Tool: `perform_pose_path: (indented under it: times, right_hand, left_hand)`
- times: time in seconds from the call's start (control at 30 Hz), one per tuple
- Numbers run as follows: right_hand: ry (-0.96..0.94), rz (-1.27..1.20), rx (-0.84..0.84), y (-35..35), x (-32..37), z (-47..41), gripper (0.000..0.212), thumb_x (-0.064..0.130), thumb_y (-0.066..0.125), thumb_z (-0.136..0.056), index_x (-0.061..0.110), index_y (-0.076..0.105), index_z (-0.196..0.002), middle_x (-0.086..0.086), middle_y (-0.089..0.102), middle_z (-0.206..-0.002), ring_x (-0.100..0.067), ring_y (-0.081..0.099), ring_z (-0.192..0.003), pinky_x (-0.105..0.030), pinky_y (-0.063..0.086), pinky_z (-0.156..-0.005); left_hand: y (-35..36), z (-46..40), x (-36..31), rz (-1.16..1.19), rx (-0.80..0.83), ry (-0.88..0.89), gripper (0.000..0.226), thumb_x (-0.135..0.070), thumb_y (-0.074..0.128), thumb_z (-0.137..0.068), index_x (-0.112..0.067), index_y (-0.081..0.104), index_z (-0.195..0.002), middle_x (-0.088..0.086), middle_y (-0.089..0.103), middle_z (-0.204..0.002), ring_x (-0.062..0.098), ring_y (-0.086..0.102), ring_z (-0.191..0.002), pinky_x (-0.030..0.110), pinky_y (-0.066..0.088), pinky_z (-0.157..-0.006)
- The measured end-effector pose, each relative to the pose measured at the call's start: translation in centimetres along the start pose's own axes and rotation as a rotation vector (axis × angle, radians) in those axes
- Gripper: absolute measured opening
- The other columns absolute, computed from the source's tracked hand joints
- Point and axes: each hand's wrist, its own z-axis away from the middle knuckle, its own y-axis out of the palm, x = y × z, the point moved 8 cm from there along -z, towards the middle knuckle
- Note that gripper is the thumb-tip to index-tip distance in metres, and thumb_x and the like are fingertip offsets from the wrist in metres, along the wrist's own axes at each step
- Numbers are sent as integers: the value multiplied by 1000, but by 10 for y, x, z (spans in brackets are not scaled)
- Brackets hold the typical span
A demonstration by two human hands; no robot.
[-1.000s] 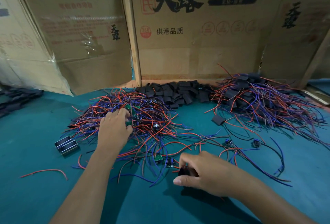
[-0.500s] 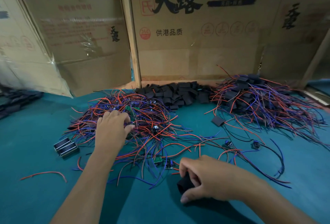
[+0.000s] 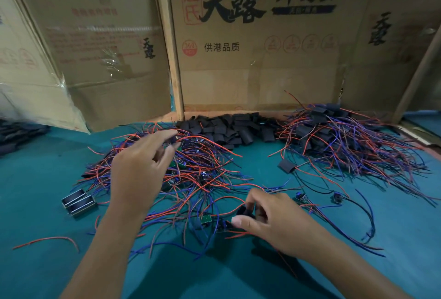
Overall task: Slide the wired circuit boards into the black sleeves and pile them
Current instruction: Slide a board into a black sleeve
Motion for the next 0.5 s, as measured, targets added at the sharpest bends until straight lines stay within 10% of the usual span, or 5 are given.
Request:
perform_pose_path:
  times: [0.23,0.5]
  right_hand:
    - [117,-173,-81,-3,-17,-5,34,49,59,-91,20,51,-76,-4,66,-60,-7,58,-44,-26,46,-49]
    - [88,-17,-102,-4,-24,-7,21,43,61,-89,26,51,-82,9,57,-65,-7,47,-60,-35,47,-66]
  left_hand:
    - [16,13,-31,242,-11,112,32,-8,60,-92,-17,70,-121,-20,67,-94,-2,59,-73,10,45,-72]
    - [49,23,-7,926,77,-438,27,-6,48,-99,-16,68,-115,4,73,-109,25,74,-83,35,61,-72]
